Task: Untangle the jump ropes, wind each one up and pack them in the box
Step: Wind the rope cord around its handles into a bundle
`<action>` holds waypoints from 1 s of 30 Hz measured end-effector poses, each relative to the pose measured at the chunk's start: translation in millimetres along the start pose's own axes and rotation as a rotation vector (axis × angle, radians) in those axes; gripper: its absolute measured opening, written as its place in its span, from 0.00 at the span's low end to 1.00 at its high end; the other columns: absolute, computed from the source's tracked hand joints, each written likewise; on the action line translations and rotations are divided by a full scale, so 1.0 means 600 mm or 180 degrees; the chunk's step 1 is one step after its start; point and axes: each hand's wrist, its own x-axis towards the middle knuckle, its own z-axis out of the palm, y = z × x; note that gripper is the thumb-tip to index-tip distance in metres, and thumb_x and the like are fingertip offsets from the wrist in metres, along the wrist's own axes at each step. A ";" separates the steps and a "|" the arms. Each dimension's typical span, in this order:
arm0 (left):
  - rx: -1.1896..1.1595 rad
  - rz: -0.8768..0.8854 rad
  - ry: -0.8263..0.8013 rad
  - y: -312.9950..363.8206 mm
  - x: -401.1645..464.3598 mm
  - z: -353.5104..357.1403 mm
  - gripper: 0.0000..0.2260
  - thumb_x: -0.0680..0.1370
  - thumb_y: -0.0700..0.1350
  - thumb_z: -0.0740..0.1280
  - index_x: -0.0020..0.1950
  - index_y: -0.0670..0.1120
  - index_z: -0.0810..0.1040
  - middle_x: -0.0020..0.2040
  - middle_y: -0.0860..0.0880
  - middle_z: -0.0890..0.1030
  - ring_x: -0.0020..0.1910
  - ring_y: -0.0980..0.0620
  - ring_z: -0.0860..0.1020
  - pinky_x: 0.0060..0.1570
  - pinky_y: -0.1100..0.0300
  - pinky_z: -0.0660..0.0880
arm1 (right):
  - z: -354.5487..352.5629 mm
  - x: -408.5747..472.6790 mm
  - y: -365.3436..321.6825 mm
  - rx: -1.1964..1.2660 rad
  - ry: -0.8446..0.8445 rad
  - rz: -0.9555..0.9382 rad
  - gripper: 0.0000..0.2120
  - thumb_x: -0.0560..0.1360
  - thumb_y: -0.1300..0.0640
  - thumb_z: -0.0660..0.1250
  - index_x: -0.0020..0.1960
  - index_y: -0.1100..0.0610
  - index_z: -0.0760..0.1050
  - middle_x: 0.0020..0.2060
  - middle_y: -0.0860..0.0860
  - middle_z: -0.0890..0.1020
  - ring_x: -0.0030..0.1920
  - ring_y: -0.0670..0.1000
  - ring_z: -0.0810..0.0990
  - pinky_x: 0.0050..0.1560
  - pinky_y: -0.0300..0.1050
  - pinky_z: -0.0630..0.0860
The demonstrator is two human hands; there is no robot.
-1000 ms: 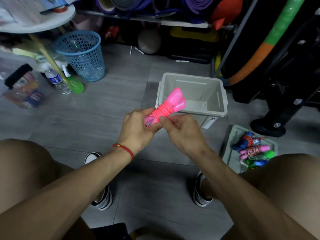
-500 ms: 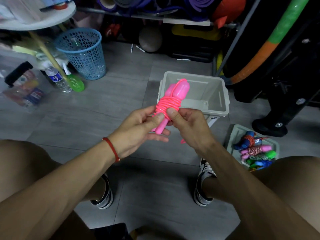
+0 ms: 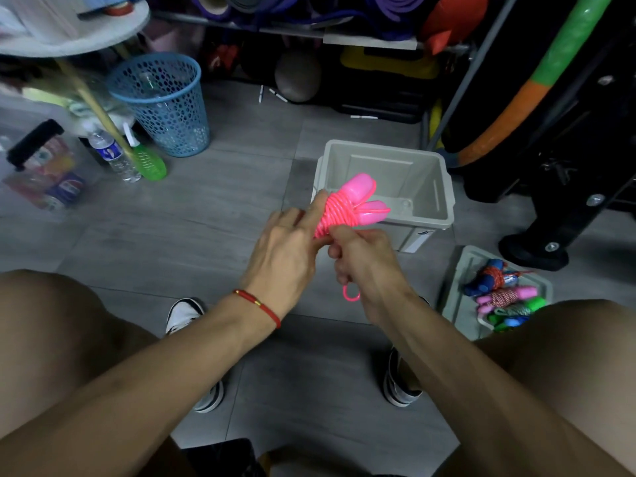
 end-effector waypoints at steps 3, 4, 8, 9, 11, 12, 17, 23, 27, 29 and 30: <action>-0.0028 0.0066 0.0062 0.003 -0.001 0.007 0.25 0.77 0.49 0.66 0.73 0.44 0.72 0.42 0.42 0.77 0.42 0.39 0.75 0.45 0.50 0.76 | -0.008 -0.004 -0.007 0.0352 -0.0165 0.0179 0.18 0.74 0.41 0.69 0.42 0.57 0.78 0.31 0.54 0.73 0.24 0.48 0.66 0.28 0.43 0.63; -0.0090 0.0076 0.0052 0.002 -0.001 0.008 0.25 0.75 0.47 0.70 0.72 0.44 0.73 0.42 0.43 0.77 0.42 0.40 0.76 0.47 0.50 0.75 | -0.009 -0.005 -0.004 0.0293 -0.0153 0.0120 0.21 0.74 0.38 0.70 0.41 0.57 0.77 0.31 0.53 0.72 0.24 0.48 0.66 0.27 0.43 0.62; -0.1035 -0.0149 -0.0168 -0.009 0.006 -0.014 0.29 0.71 0.45 0.75 0.72 0.48 0.75 0.46 0.48 0.79 0.47 0.52 0.78 0.52 0.61 0.75 | -0.014 -0.003 0.005 0.0280 -0.0275 -0.0136 0.23 0.77 0.39 0.68 0.40 0.59 0.74 0.30 0.55 0.68 0.25 0.48 0.62 0.29 0.46 0.58; -0.1616 -0.0359 -0.0347 -0.011 0.009 -0.024 0.28 0.72 0.46 0.75 0.72 0.49 0.75 0.48 0.48 0.80 0.48 0.55 0.79 0.53 0.61 0.76 | -0.018 -0.001 0.005 0.0277 -0.0370 -0.0252 0.22 0.78 0.40 0.67 0.40 0.60 0.73 0.30 0.55 0.67 0.25 0.49 0.62 0.30 0.47 0.58; -0.2898 -0.0946 -0.0701 -0.008 0.014 -0.040 0.26 0.74 0.45 0.73 0.72 0.49 0.75 0.51 0.45 0.83 0.48 0.54 0.80 0.48 0.58 0.79 | -0.028 0.003 0.002 0.0214 -0.0550 -0.0492 0.21 0.80 0.42 0.65 0.42 0.60 0.74 0.30 0.55 0.67 0.26 0.49 0.62 0.31 0.48 0.59; -0.3386 -0.1300 -0.0788 -0.006 0.016 -0.046 0.25 0.75 0.45 0.73 0.72 0.48 0.74 0.51 0.44 0.83 0.46 0.51 0.79 0.44 0.57 0.78 | -0.032 0.004 0.002 0.0193 -0.0661 -0.0604 0.20 0.81 0.43 0.63 0.43 0.61 0.75 0.30 0.54 0.67 0.27 0.49 0.63 0.31 0.48 0.60; -0.3693 -0.1816 -0.1804 -0.015 0.016 -0.066 0.20 0.77 0.44 0.68 0.66 0.36 0.75 0.56 0.34 0.82 0.45 0.43 0.81 0.45 0.53 0.79 | -0.033 -0.005 0.006 -0.0188 -0.0970 -0.1016 0.15 0.83 0.52 0.61 0.43 0.59 0.78 0.30 0.54 0.69 0.30 0.51 0.67 0.31 0.44 0.67; -0.2490 -0.1395 -0.1165 -0.021 0.018 -0.056 0.11 0.73 0.44 0.72 0.55 0.49 0.82 0.44 0.46 0.87 0.40 0.50 0.84 0.48 0.46 0.82 | -0.035 0.017 0.022 -0.0937 -0.0691 -0.1259 0.20 0.81 0.46 0.64 0.36 0.59 0.75 0.26 0.49 0.72 0.28 0.49 0.68 0.33 0.51 0.71; -0.0980 -0.0972 -0.0947 -0.020 0.014 -0.043 0.14 0.71 0.52 0.72 0.55 0.52 0.81 0.43 0.53 0.85 0.43 0.49 0.84 0.45 0.52 0.80 | -0.037 0.011 0.022 -0.1971 -0.0088 -0.1550 0.18 0.79 0.48 0.68 0.35 0.57 0.80 0.24 0.46 0.78 0.27 0.46 0.75 0.35 0.40 0.72; -0.0565 -0.0794 -0.0812 -0.015 0.015 -0.039 0.13 0.73 0.51 0.73 0.56 0.51 0.80 0.44 0.51 0.85 0.46 0.46 0.82 0.46 0.54 0.77 | -0.037 0.006 0.017 -0.2077 0.0176 -0.1631 0.16 0.78 0.49 0.69 0.35 0.55 0.82 0.27 0.47 0.81 0.29 0.47 0.79 0.38 0.42 0.76; -0.0509 -0.0816 -0.0732 -0.011 0.015 -0.037 0.14 0.73 0.51 0.73 0.58 0.51 0.80 0.45 0.50 0.85 0.47 0.45 0.82 0.47 0.53 0.77 | -0.036 0.005 0.016 -0.2104 0.0286 -0.1706 0.14 0.77 0.49 0.70 0.36 0.55 0.82 0.28 0.48 0.82 0.30 0.49 0.80 0.39 0.45 0.77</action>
